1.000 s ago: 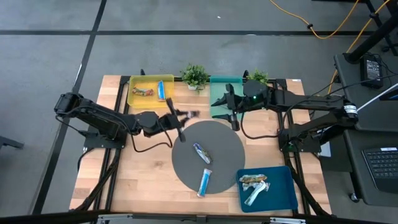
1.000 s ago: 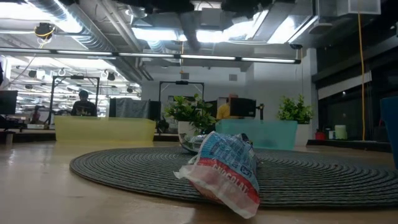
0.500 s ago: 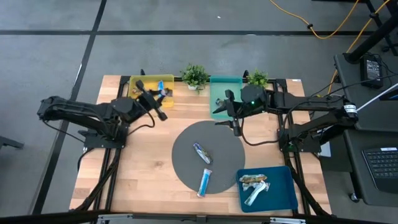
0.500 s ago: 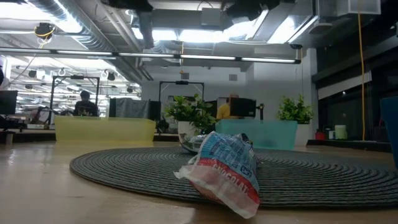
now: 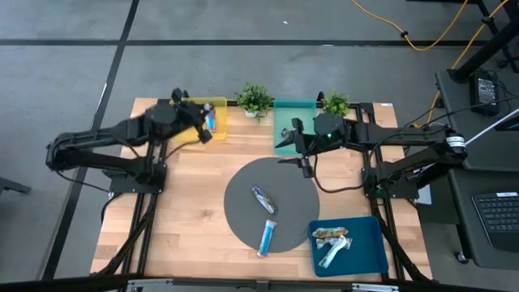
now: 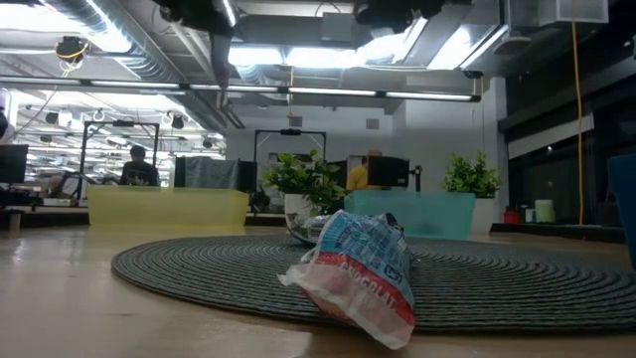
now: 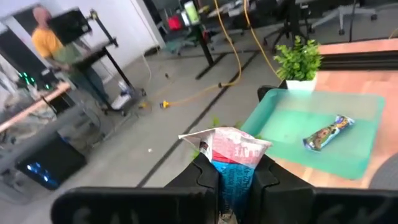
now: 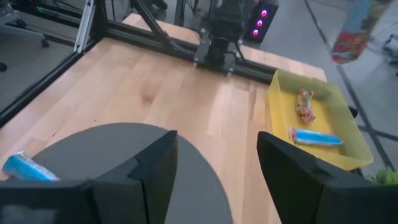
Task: Pick and place Granola Bars by type
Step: Put the red granola bar into the yellow bin
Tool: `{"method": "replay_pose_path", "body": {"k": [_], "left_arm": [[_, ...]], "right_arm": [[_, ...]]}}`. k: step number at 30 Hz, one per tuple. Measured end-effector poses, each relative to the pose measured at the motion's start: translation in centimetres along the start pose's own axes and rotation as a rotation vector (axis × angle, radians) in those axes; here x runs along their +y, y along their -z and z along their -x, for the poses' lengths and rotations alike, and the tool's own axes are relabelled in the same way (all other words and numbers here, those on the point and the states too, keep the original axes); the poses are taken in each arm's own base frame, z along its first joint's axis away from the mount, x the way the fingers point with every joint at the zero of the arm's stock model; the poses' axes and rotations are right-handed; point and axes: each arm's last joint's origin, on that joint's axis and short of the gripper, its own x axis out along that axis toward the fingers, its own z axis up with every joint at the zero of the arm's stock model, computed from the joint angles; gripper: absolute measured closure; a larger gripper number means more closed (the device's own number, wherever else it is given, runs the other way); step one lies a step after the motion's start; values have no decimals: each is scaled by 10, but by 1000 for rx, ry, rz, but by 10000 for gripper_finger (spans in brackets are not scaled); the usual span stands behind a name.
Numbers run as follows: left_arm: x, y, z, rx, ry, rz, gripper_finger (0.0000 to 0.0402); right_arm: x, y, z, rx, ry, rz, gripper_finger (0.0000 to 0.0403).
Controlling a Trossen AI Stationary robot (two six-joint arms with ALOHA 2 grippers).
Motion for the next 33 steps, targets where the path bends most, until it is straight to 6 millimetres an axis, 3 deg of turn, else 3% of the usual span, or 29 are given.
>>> {"method": "replay_pose_path", "body": {"k": [6, 13, 16, 24, 33], "left_arm": [[42, -27, -15, 152, -2, 23, 382], [63, -26, -40, 248, 54, 71, 382], [69, -17, -57, 306, 41, 85, 382], [82, 31, -115, 546, 0, 103, 382], [76, 70, -164, 680, 92, 134, 382]], "right_arm": [[1, 4, -3, -19, 6, 27, 181], [1, 4, -3, -21, 6, 29, 181], [1, 4, -3, -19, 6, 29, 181], [1, 6, -3, -2, 0, 26, 181], [2, 9, -3, 26, -9, 21, 181]]}}
